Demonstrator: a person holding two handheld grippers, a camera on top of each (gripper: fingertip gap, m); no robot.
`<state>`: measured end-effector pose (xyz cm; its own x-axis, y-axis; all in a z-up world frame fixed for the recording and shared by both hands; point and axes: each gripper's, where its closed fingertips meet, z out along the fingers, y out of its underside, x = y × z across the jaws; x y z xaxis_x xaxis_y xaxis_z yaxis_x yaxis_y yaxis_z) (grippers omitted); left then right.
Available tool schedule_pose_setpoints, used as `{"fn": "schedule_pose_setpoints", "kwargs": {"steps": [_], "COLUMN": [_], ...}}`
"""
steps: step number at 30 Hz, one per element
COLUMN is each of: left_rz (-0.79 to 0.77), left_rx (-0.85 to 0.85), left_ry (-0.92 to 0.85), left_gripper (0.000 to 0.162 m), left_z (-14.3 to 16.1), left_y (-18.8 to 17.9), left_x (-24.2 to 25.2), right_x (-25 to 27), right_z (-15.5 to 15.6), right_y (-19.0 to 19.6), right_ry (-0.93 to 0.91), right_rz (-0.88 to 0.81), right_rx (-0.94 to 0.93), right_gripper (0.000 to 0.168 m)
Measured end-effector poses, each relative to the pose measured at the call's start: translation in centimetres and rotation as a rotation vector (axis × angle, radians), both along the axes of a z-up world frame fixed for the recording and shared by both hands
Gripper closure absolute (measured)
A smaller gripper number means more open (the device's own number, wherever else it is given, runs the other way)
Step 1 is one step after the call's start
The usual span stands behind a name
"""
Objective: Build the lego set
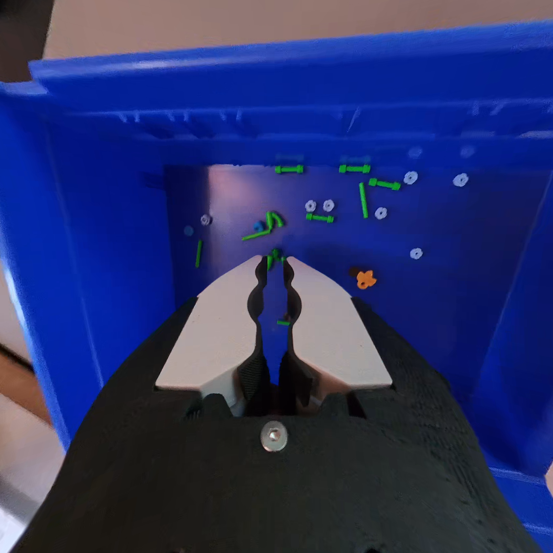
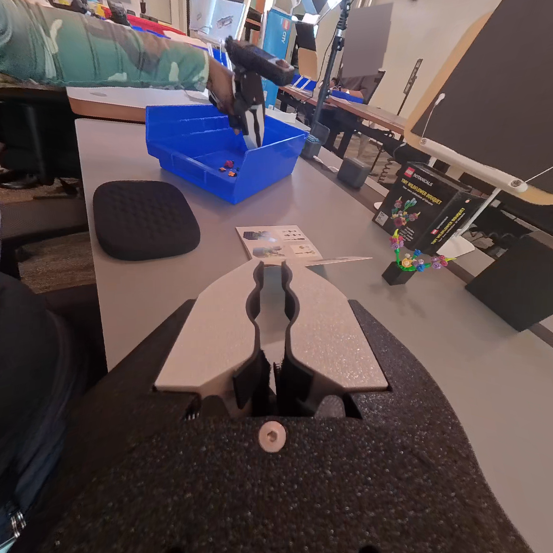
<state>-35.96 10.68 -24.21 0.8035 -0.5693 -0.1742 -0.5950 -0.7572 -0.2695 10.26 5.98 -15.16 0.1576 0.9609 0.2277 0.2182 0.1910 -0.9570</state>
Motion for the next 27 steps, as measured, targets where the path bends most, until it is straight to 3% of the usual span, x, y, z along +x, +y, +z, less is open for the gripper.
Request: {"fn": "schedule_pose_setpoints", "kwargs": {"steps": [4, 10, 17, 24, 27], "left_rz": [-0.092, 0.093, -0.056, 0.072, 0.009], "left_rx": [-0.022, -0.102, -0.114, 0.008, 0.055], "left_ry": [-0.036, -0.092, -0.327, -0.246, -0.202], "left_gripper": [0.149, 0.149, 0.144, 0.138, 0.128], "left_z": [-0.9, -2.7, -2.0, -2.6, -2.5], "left_y": [1.1, 1.3, 0.3, 2.5, 3.3], "left_x": [1.3, 1.3, 5.8, 4.3, 3.9], "right_x": [0.0, 0.0, 0.1, -0.2, -0.2], "right_z": [0.3, -0.7, -0.6, -0.8, -0.7], "right_y": [0.0, 0.4, 0.7, 0.6, 0.5], "right_ry": [0.018, -0.02, -0.015, -0.027, -0.03], "right_rz": [0.01, -0.003, -0.009, -0.008, -0.007], "right_rx": [-0.012, -0.016, -0.024, -0.025, -0.022], "right_gripper": [0.157, 0.157, 0.157, 0.157, 0.157]}}
